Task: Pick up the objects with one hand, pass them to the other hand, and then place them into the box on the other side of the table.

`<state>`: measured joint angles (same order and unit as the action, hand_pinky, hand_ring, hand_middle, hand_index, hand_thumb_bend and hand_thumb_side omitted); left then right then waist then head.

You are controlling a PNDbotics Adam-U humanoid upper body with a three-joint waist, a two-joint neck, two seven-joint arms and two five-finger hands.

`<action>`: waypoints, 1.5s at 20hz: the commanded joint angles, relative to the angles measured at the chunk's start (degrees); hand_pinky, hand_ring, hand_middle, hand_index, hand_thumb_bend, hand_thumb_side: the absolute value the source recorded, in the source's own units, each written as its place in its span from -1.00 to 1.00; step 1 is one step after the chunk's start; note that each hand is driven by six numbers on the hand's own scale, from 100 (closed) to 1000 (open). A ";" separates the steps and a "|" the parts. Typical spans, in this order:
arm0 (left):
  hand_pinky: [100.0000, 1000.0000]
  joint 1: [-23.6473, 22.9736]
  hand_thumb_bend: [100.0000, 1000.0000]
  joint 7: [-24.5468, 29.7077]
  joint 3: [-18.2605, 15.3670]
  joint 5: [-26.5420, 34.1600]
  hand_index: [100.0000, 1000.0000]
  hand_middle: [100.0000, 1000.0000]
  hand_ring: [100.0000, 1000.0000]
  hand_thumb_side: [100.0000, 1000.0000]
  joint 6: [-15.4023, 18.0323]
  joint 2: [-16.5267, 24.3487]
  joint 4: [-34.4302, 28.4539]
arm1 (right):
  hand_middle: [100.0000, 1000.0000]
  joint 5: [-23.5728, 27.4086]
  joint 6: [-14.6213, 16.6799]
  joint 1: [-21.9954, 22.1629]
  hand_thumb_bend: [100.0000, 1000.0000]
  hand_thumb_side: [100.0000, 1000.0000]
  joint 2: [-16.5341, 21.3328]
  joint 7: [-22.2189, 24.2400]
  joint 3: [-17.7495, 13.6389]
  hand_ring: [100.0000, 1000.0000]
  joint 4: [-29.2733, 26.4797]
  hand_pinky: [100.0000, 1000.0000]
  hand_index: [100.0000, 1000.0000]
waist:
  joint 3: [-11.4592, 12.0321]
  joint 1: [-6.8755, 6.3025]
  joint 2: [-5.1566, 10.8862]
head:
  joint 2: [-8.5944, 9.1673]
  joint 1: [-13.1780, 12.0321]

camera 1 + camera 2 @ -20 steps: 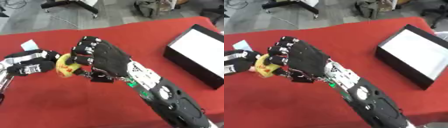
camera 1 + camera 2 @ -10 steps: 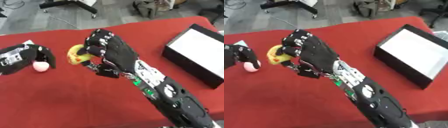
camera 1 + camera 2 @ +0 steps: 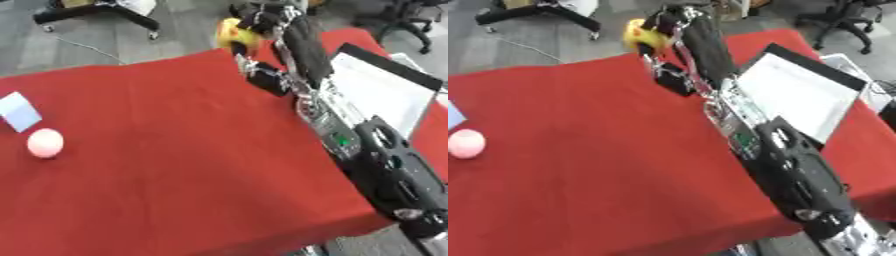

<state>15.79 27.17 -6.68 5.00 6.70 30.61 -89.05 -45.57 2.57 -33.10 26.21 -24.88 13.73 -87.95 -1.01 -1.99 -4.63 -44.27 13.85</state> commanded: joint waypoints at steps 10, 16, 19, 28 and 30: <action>0.35 -4.39 -0.89 -6.13 -6.12 -3.83 0.34 0.06 0.14 0.59 -0.65 -2.57 -3.82 | 0.20 8.13 -4.41 -1.64 -0.15 -0.27 15.12 14.33 -12.56 0.57 32.06 0.47 0.62 | 0.70 0.91 1.45 | 0.15 4.51; 0.36 -4.25 -0.89 -6.10 -6.34 -4.52 0.34 0.07 0.15 0.58 -0.51 -2.02 -4.03 | 0.61 -4.35 0.09 -0.64 0.56 -0.02 17.71 24.42 -15.97 0.79 26.37 0.64 0.92 | 0.45 1.01 1.57 | 0.15 2.85; 0.36 -3.56 -0.85 -5.98 -6.18 -5.52 0.35 0.08 0.17 0.53 -0.13 -1.32 -3.82 | 0.61 -9.73 1.71 1.04 0.30 -0.25 16.09 21.53 -16.63 0.78 14.26 0.67 0.90 | 0.17 1.01 1.48 | 0.15 -1.96; 0.40 2.84 -0.73 -5.67 -3.16 -15.71 0.41 0.13 0.23 0.27 3.56 3.69 1.70 | 0.45 -9.18 13.18 4.55 -0.24 -0.49 0.63 16.64 -2.88 0.64 -21.45 0.60 0.78 | 0.09 -0.16 0.96 | 0.15 -12.41; 0.41 4.56 -0.70 -5.01 -1.77 -18.36 0.41 0.14 0.24 0.17 5.03 4.87 3.73 | 0.44 -7.41 16.05 3.95 -0.30 -0.48 -3.22 18.27 0.76 0.64 -23.81 0.60 0.77 | 0.02 -0.35 0.89 | 0.15 -13.48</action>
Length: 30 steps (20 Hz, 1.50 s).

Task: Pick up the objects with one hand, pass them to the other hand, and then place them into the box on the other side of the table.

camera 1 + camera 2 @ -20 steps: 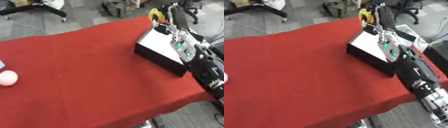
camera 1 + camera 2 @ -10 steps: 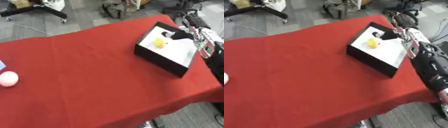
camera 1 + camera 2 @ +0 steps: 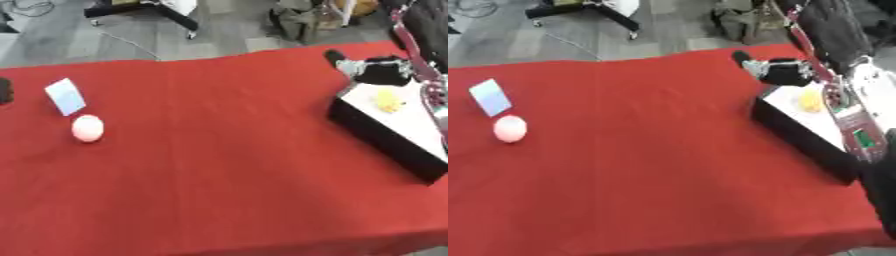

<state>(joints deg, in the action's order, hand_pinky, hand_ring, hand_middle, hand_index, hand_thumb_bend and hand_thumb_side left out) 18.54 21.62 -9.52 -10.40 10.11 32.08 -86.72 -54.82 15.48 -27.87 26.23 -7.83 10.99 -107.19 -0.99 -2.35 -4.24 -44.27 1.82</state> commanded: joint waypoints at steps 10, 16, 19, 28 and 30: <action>0.45 12.78 -0.15 2.95 10.02 -30.57 0.52 0.20 0.26 -0.50 9.24 7.32 15.30 | 0.45 10.67 11.17 -6.72 -0.47 -0.45 -9.94 10.53 13.31 0.63 -6.83 0.60 0.77 | -0.42 -0.14 0.79 | 0.15 -3.22; 0.44 19.84 0.08 0.60 13.09 -47.33 0.52 0.21 0.26 -0.60 11.27 5.11 25.96 | 0.45 12.50 11.15 -7.13 -0.56 -0.43 -9.93 11.93 13.41 0.63 -7.38 0.60 0.77 | -1.04 0.31 0.81 | 0.15 -2.91; 0.43 22.15 -0.03 -1.50 12.71 -51.78 0.51 0.20 0.24 -0.56 11.37 2.57 30.92 | 0.44 12.97 11.09 -7.25 -0.57 -0.43 -10.04 12.08 13.34 0.62 -7.40 0.60 0.76 | -1.27 0.55 0.77 | 0.15 -2.77; 0.41 24.84 -0.32 -8.21 11.32 -54.72 0.45 0.14 0.18 -0.86 10.60 -2.23 38.97 | 0.43 13.78 11.33 -7.51 -0.63 -0.41 -10.62 12.27 13.46 0.62 -7.40 0.60 0.75 | -2.02 1.07 0.51 | 0.15 -2.95; 0.40 25.08 -0.36 -9.58 11.33 -56.12 0.43 0.11 0.16 -0.97 9.78 -2.98 39.86 | 0.43 13.87 11.35 -7.54 -0.63 -0.41 -10.79 12.29 13.48 0.62 -7.40 0.60 0.75 | -2.24 1.18 0.44 | 0.15 -3.06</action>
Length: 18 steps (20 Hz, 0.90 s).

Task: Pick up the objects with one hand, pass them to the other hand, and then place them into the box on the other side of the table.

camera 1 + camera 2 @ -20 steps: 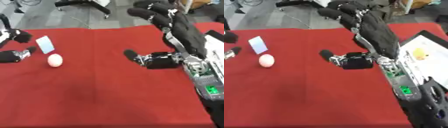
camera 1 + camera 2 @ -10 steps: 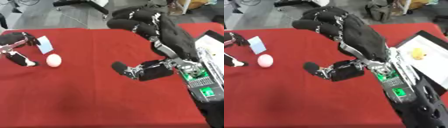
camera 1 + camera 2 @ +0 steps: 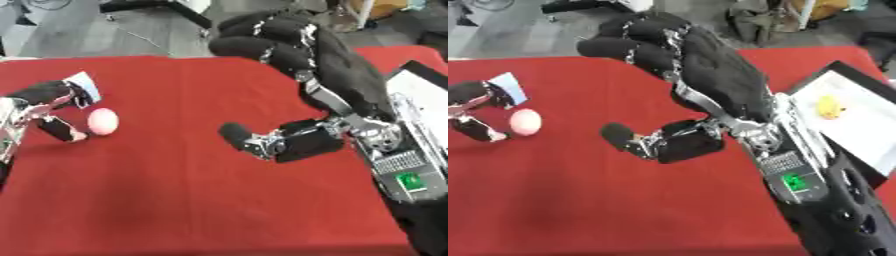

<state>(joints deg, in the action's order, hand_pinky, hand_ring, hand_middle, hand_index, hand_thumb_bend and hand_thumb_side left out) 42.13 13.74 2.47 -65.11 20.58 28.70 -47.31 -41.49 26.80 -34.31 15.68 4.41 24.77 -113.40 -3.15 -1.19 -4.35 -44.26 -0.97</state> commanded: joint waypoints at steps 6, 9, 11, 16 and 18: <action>0.33 1.58 -0.55 -3.41 -0.34 -3.89 0.23 -0.08 0.00 -1.00 -0.68 -0.54 1.51 | 0.43 0.71 0.04 -1.08 -0.67 -0.39 -0.33 0.26 -0.24 0.62 -1.19 0.60 0.74 | -0.25 0.14 0.51 | 0.14 -0.19; 0.28 1.20 -0.69 -4.67 -0.51 -2.26 0.07 -0.20 -0.09 -1.00 -0.26 -0.51 0.76 | 0.43 0.81 0.06 -1.10 -0.69 -0.39 -0.27 0.30 -0.20 0.62 -1.19 0.60 0.74 | -0.18 0.12 0.57 | 0.14 -0.07; 0.27 0.82 -0.80 -4.51 -0.45 1.08 0.01 -0.25 -0.11 -1.00 0.78 -0.10 -1.20 | 0.43 0.83 0.12 -1.25 -0.71 -0.38 -0.15 0.35 -0.16 0.62 -1.19 0.60 0.74 | -0.06 0.06 0.60 | 0.14 0.05; 0.26 -0.34 -1.00 0.44 1.63 16.74 -0.03 -0.26 -0.13 -0.99 4.20 2.91 -9.94 | 0.44 0.91 0.62 -2.25 -0.64 -0.42 0.50 0.76 0.33 0.62 -1.19 0.60 0.75 | 0.41 -0.34 0.63 | 0.14 0.39; 0.25 -1.25 -1.00 4.08 3.04 25.32 -0.04 -0.27 -0.14 -0.96 4.57 4.12 -13.95 | 0.45 0.78 0.93 -2.52 -0.59 -0.43 0.67 1.13 0.55 0.62 -1.19 0.60 0.75 | 0.56 -0.52 0.61 | 0.14 0.50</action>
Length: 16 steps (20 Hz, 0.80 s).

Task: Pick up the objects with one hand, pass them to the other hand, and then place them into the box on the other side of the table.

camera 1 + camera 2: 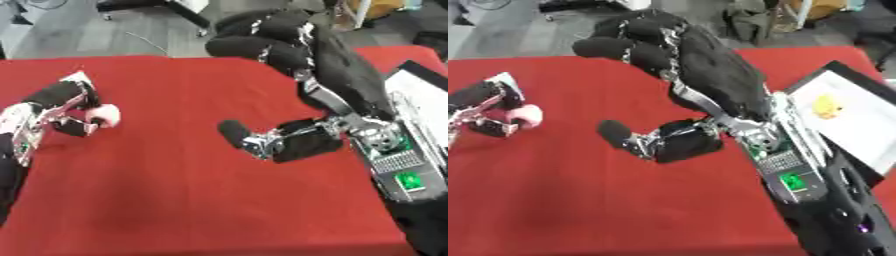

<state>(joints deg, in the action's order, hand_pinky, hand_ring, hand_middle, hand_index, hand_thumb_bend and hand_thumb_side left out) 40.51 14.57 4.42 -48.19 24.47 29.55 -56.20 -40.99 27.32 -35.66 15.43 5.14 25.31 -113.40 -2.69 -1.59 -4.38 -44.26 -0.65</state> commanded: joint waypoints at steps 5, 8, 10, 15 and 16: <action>0.24 -1.95 -1.00 15.06 6.24 31.22 -0.05 -0.26 -0.13 -0.83 -1.93 5.30 -16.74 | 0.49 -0.44 1.44 -1.86 -0.40 -0.42 1.11 1.59 0.82 0.64 -1.19 0.61 0.78 | 0.17 -0.43 0.56 | 0.14 0.47; 0.24 -2.53 -1.00 20.54 8.76 40.13 -0.03 -0.24 -0.11 -0.74 -5.23 5.87 -23.21 | 0.53 -1.02 1.66 -1.80 -0.34 -0.42 1.04 2.92 1.35 0.66 -0.84 0.62 0.80 | 0.09 -0.52 0.53 | 0.14 0.70; 0.24 -2.87 -1.00 23.61 10.45 45.25 -0.03 -0.24 -0.11 -0.68 -7.94 6.19 -26.99 | 0.52 -1.77 1.82 -1.72 -0.32 -0.41 0.97 3.60 1.49 0.66 -0.38 0.63 0.80 | 0.05 -0.64 0.53 | 0.14 0.89; 0.24 -2.66 -1.00 28.31 13.53 54.58 -0.03 -0.22 -0.10 -0.56 -14.94 6.60 -32.70 | 0.54 -4.66 1.79 -1.62 -0.31 -0.45 0.02 4.12 2.28 0.67 1.44 0.64 0.78 | 0.14 -1.05 0.68 | 0.14 1.50; 0.25 -2.48 -1.00 28.90 13.92 55.77 -0.02 -0.22 -0.09 -0.56 -16.04 6.66 -33.54 | 0.54 -5.44 1.95 -1.60 -0.31 -0.46 -0.29 4.31 2.49 0.67 2.09 0.64 0.78 | 0.17 -1.12 0.71 | 0.14 1.65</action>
<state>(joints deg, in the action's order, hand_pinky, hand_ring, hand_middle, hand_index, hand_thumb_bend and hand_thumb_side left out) 36.80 42.66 18.22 5.41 9.93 34.23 -87.73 -45.57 29.22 -36.42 15.40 9.21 27.83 -111.39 -2.63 -2.72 -4.38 -44.26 0.73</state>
